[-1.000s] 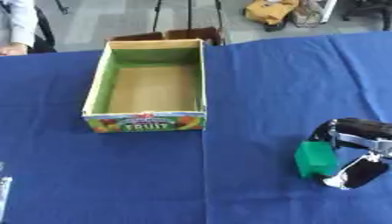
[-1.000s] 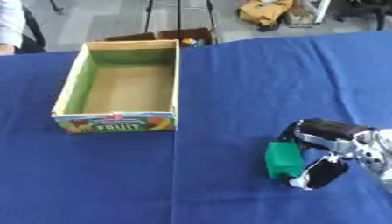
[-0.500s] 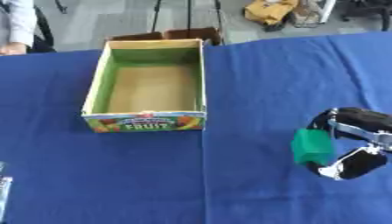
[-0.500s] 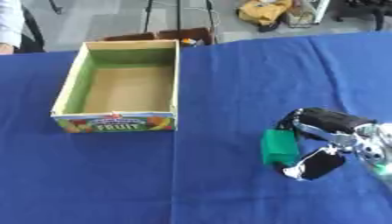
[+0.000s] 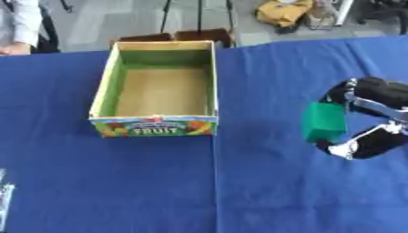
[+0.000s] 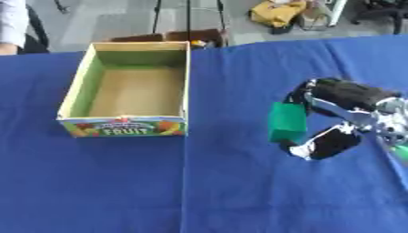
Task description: Pick up objects on the table and place them in the box.
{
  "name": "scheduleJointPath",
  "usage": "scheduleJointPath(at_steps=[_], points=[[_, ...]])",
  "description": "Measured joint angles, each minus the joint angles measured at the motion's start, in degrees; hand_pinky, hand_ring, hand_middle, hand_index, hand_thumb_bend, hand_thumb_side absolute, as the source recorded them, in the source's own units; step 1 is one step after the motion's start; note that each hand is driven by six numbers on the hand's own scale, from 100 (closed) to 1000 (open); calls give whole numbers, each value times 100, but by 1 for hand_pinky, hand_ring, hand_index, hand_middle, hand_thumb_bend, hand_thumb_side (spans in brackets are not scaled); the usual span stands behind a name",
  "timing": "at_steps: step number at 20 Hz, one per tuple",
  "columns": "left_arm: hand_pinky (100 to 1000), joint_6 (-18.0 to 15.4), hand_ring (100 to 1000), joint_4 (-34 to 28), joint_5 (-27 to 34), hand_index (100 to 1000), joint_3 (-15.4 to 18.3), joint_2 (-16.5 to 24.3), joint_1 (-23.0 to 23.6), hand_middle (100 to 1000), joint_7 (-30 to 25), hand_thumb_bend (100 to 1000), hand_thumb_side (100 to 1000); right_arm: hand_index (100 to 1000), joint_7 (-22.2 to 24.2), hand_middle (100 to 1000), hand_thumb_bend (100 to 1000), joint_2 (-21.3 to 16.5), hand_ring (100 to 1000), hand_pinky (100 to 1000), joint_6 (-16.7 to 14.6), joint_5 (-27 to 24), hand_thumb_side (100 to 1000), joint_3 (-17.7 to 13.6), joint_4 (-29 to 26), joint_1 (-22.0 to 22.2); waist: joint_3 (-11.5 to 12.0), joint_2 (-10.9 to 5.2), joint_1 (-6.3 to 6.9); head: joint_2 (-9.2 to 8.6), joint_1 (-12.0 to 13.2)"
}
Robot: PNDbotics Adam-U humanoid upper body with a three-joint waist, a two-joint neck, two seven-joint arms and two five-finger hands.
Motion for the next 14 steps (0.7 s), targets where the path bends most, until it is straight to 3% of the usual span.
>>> scheduleJointPath(at_steps=[7,14], points=[[779,16,924,0,26,993,-34,0,9,907,-28,100,1000,610,12,518,176,119,567,560,128,89,444,36,101,-901,134,-56,-76,-42,-33],[779,20,923,0,50,993,-38,-7,49,907,-56,100,1000,604,9,509,194,633,556,563,122,386,442,182,756,-1871,230,-77,-105,-43,-109]])
